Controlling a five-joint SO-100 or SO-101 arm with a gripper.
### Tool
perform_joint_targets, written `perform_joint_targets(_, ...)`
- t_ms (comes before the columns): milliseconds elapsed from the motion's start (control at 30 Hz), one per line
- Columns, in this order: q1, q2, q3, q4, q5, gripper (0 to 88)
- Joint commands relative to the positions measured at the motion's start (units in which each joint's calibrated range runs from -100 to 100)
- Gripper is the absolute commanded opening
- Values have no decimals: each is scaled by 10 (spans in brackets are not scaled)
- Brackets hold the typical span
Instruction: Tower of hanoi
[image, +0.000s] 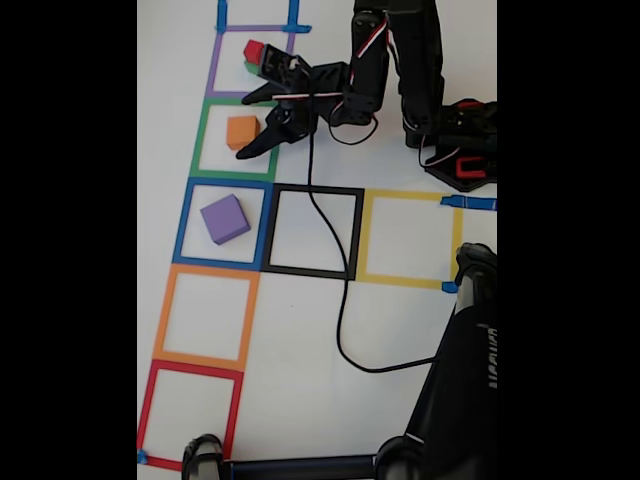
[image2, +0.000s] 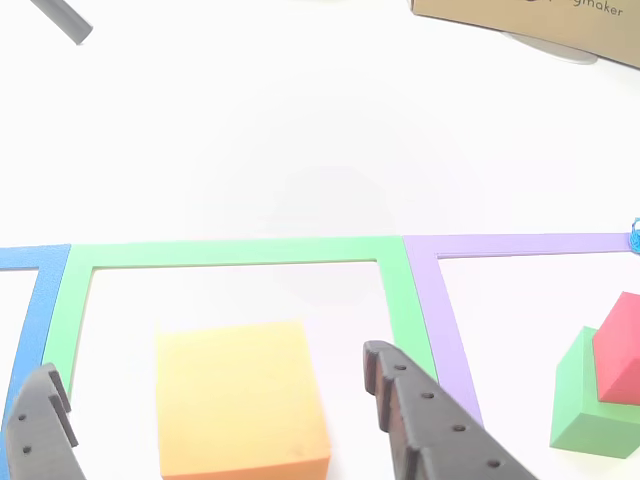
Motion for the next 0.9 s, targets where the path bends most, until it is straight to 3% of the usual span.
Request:
perform_joint_targets(0, 13, 24, -33, -29, 4, 360)
perform_joint_targets(867, 2, 121, -38, -93, 4, 319)
